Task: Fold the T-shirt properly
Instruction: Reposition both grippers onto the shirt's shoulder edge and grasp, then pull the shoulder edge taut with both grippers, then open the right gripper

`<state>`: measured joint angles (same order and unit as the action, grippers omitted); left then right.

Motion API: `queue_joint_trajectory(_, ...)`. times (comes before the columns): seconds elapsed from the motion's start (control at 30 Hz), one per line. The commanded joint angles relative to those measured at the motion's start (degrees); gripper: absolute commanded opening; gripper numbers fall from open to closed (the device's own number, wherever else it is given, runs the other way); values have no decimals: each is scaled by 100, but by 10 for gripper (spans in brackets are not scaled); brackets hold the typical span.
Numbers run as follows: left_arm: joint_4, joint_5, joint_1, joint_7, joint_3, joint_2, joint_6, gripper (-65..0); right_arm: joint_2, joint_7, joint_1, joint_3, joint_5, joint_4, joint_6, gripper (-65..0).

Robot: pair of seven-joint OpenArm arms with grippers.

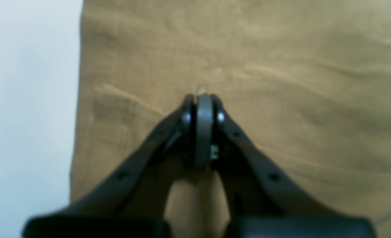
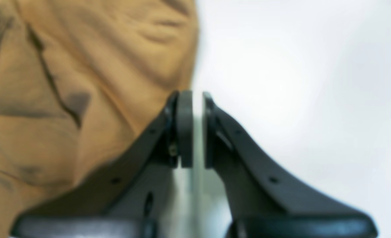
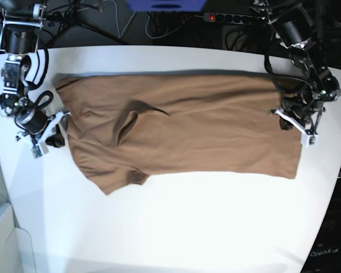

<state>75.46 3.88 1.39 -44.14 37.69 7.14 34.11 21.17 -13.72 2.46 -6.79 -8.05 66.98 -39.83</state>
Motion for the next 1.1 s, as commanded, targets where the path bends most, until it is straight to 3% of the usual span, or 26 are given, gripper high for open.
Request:
queue_joint_trajectory(0.0, 45, -225, -55, -285, -11, 29, -48, -632, 103, 119, 57, -64, -104, 216, -17, -609)
queue_joint_trajectory(0.1, 54, -225, -64, -285, -11, 29, -48, -632, 112, 92, 5, -161, -96, 559, -17, -608)
queue_joint_trajectory(0.27, 1, -234, -73, -276, 7, 64, -48, -632, 59, -708, -241, -539, -122, 1517, -17, -612)
queue_joint_trajectory(0.47, 63, -243, -55, -276, -11, 56, -48, -632, -363, -875, -989, -592, -113, 2713, -17, -609)
queue_joint_trajectory(0.7, 54, -234, -64, -276, -11, 47, -48, -632, -1014, -857, -1534, -583, -104, 2827, -17, -612)
queue_joint_trajectory(1.07, 19, -252, -46, -276, -11, 73, -48, -633, -1198, -796, -1991, -592, -131, 2528, -17, -615)
